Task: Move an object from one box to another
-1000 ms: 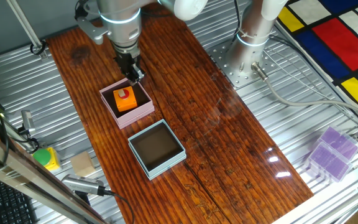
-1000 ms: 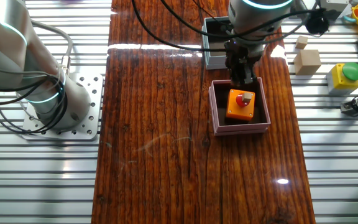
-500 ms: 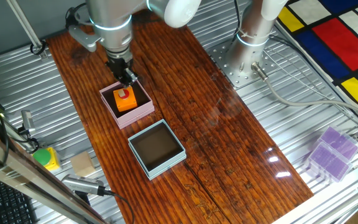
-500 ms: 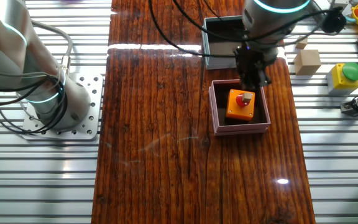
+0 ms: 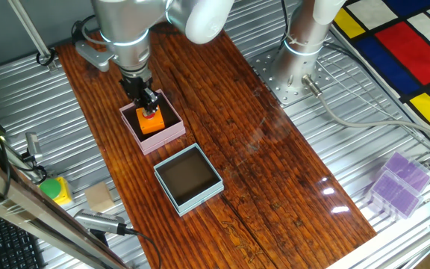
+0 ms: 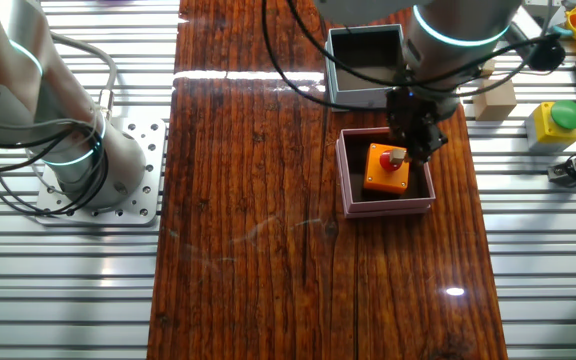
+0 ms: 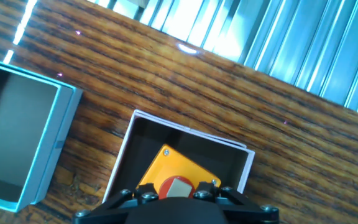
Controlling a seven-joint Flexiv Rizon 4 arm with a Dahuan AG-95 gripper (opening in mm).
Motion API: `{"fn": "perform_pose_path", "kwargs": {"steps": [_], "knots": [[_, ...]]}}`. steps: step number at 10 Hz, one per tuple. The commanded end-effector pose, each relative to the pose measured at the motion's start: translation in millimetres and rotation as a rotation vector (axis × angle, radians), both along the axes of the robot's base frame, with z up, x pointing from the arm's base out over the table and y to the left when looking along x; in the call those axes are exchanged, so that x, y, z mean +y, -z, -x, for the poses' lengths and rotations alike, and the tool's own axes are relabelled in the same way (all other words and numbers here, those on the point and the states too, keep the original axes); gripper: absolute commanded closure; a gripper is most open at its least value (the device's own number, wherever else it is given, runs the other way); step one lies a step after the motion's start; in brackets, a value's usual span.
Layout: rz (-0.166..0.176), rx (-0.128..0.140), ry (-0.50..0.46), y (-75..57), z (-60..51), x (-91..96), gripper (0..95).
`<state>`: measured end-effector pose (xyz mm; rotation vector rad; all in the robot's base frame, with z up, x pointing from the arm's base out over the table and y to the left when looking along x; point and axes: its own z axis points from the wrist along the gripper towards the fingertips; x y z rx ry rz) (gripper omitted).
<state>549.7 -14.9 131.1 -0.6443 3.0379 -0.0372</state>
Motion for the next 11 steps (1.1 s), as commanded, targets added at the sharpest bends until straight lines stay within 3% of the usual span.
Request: {"fn": "perform_pose_path", "kwargs": {"steps": [1, 10, 11], "knots": [[-0.002, -0.001, 0.001, 5.7, -3.8, -0.3, 57.0], [0.006, -0.002, -0.004, 12.2, -2.6, -3.1, 57.0], [0.006, -0.002, -0.003, 12.6, -2.0, -3.2, 76.0]]}}
